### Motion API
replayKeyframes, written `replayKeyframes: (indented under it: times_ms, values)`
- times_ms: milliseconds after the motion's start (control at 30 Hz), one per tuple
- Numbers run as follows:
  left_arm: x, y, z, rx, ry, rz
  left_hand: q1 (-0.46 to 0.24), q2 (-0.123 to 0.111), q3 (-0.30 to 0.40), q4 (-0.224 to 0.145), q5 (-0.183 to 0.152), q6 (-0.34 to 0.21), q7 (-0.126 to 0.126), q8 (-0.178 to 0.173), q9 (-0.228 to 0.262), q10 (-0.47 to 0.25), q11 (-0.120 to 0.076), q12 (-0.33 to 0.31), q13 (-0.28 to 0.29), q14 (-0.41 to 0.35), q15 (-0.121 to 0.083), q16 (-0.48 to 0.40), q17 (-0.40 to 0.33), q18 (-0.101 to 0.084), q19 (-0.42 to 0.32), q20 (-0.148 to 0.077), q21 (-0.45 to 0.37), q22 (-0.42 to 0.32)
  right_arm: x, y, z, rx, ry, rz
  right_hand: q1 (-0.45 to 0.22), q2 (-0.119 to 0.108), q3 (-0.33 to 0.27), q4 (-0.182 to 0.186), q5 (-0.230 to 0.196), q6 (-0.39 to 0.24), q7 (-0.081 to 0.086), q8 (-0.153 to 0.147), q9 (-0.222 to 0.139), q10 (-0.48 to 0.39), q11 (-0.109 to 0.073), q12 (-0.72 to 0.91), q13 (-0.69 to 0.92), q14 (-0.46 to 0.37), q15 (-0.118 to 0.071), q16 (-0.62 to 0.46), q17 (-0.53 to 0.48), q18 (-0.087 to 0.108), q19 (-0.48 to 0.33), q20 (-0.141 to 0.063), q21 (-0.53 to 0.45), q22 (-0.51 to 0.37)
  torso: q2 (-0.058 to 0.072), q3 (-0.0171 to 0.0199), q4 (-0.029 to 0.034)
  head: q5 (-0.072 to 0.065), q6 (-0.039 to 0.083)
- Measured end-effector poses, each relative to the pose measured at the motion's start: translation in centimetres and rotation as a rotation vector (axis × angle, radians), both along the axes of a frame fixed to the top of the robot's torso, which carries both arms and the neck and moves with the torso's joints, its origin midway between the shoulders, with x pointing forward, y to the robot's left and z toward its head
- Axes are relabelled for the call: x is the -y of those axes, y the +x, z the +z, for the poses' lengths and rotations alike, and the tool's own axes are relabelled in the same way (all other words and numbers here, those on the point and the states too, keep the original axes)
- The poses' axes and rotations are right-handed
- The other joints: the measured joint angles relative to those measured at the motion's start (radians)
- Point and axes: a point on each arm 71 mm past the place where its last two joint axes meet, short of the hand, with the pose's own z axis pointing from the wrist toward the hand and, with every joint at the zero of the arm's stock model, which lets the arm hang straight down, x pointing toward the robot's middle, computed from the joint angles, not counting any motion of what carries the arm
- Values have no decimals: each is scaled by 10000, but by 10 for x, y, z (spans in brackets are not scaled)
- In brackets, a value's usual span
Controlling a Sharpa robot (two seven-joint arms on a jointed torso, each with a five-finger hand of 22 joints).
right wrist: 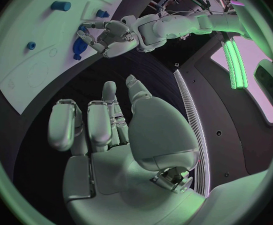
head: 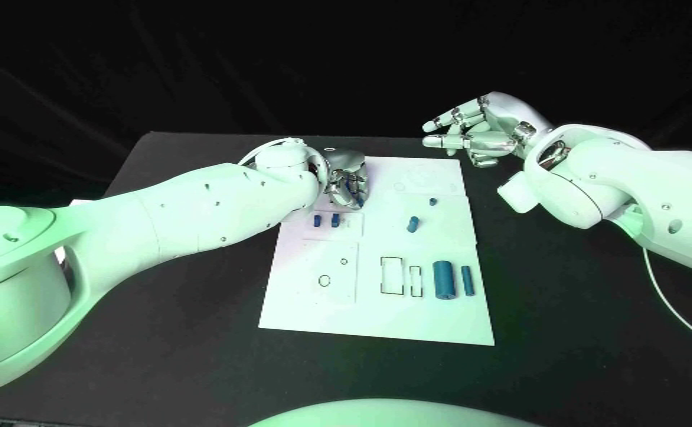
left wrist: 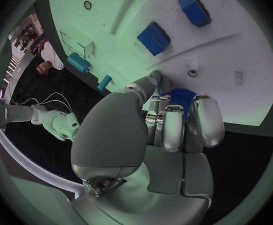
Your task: Assemble the parts on the task board
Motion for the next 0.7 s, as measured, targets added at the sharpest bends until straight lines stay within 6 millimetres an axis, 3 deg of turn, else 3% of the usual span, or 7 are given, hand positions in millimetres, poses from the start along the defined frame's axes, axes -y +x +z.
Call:
replayKeyframes:
  times_ms: [100,400,700]
  values:
    - [0,-1,-1,9,-93,2,12,11,211,-147,0,125,16,-32,0,122,-5,-1,43,-30,-30,0,0,-113,0,0,24,56,0,0,0,-4,0,11,0,0,0,0,38,0,0,0,0,0,0,40,0,0,0,0,0,0,0,0,0,0,0,-3,2,-1,-3]
    - [-8,-4,-1,-69,-503,128,-29,-30,314,-195,-1,160,51,-57,-12,136,3,-76,73,-30,-30,0,-39,-112,0,0,52,94,-1,0,0,-16,-5,27,0,0,0,0,38,0,0,0,0,0,0,40,0,0,0,0,0,0,0,0,0,0,-8,-6,-2,-2,16]
    - [-23,-8,15,72,-1090,307,-152,-153,368,-193,-1,180,34,-57,-24,172,39,-139,81,-30,-30,0,-97,-111,0,0,52,100,0,1,-1,-26,-18,13,0,0,1,-1,38,0,0,0,0,0,0,40,1,0,0,0,0,0,0,0,0,0,-16,-4,19,-4,51]
